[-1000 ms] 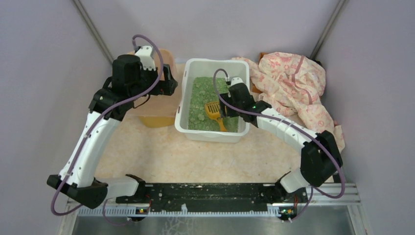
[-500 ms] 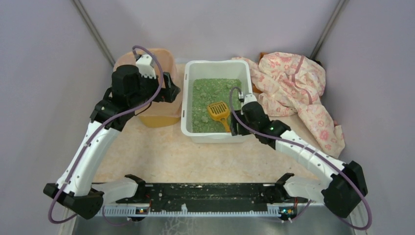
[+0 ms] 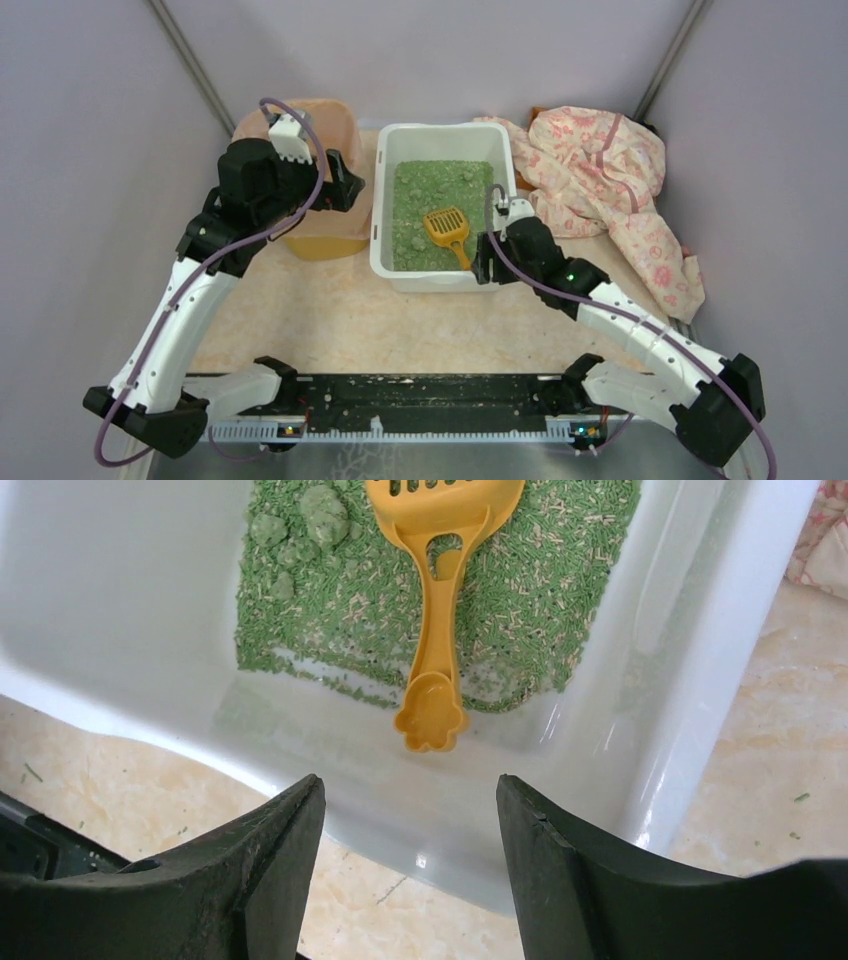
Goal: Clean the litter box
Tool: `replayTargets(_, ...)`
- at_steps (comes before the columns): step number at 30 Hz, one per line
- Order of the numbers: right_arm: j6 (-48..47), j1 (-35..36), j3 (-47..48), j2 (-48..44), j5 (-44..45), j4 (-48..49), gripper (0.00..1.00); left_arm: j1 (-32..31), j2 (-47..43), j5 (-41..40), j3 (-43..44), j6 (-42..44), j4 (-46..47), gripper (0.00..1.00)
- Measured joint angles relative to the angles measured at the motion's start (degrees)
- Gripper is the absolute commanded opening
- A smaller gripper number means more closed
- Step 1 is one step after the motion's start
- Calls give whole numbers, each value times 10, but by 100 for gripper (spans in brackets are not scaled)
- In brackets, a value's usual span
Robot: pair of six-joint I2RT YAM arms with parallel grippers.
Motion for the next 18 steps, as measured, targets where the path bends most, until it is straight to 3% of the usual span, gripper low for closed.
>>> replayTargets(6,18,2,-32,-55,-1,13,65,0,-15,0,-7,-4,2,99)
replayTargets(10,20,3,-23,-43,3,6,65,0,-14,2,-17,-9,8,99)
replayTargets(18,3,5,93,174,37,-19,64,0,-2,11,-19,-13,28,99)
